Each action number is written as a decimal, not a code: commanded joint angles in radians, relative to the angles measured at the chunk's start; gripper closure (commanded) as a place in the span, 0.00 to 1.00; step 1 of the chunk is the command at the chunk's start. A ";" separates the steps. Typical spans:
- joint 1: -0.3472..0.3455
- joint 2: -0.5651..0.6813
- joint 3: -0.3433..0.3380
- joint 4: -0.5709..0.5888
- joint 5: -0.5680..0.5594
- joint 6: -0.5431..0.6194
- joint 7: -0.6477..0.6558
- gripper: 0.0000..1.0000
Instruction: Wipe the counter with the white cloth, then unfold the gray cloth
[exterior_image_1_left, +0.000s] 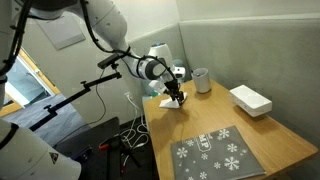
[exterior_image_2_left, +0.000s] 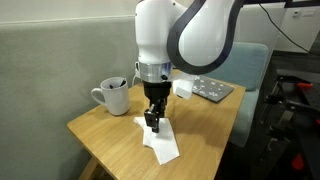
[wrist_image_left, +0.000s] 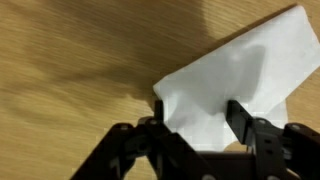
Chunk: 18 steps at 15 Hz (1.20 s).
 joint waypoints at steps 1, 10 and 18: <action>0.008 0.011 -0.011 0.030 -0.011 -0.031 0.011 0.64; 0.007 -0.014 -0.048 0.006 -0.007 -0.024 0.035 0.99; -0.099 -0.038 -0.089 -0.057 0.054 -0.011 0.073 0.99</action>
